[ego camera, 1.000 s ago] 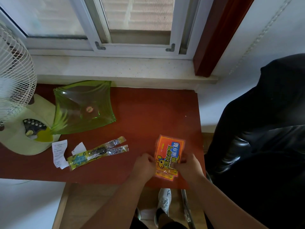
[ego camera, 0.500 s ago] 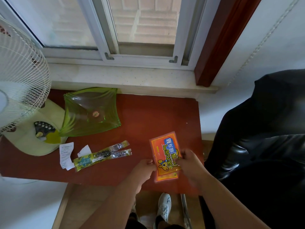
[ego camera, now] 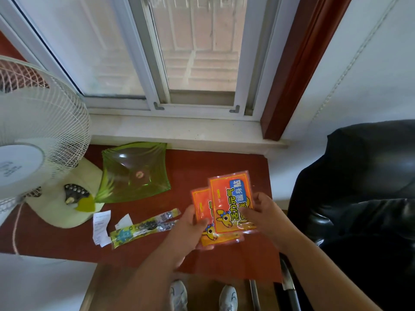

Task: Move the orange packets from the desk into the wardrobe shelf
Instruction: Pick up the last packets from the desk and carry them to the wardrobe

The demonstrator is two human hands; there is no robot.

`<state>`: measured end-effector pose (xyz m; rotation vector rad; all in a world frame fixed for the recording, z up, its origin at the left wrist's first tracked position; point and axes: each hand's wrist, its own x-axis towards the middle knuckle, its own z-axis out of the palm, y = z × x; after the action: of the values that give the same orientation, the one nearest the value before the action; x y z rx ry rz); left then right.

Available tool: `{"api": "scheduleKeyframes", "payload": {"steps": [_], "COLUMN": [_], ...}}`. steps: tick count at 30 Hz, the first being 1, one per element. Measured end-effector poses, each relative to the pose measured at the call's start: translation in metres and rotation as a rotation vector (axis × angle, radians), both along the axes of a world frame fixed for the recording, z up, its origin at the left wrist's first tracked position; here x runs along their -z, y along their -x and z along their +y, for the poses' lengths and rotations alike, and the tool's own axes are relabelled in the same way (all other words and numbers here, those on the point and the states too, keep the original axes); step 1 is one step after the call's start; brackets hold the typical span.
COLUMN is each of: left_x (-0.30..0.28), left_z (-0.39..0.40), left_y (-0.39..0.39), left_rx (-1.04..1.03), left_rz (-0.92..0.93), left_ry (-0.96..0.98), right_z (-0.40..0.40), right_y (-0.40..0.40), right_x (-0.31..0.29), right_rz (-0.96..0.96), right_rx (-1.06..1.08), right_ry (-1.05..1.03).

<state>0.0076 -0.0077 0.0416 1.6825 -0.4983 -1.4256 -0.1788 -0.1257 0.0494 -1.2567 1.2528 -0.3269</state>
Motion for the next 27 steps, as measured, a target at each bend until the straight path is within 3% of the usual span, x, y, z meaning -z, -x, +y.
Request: {"api": "scheduleKeyframes", "payload": {"steps": [4,10,19,27], "left_x": [-0.034,-0.065,-0.113,-0.132], "left_z": [-0.009,-0.018,-0.036,-0.038], "left_y": [-0.006,-0.023,-0.024,-0.044], "left_rx": [0.081,0.139,0.232,0.374], "left_rz": [-0.277,-0.552,-0.513,-0.540], "left_ry": [0.125,0.167,0.346,0.417], "right_z": [-0.001,-0.004,0.019,0.071], "right_y": [0.001,0.013,0.037,0.029], "right_x": [-0.024,-0.072,-0.136,-0.142], "right_rz": [0.046,0.121,0.138,0.094], "right_rx": [-0.005,0.029,0.282,0.592], "right_ry": [0.104,0.277,0.435,0.384]}}
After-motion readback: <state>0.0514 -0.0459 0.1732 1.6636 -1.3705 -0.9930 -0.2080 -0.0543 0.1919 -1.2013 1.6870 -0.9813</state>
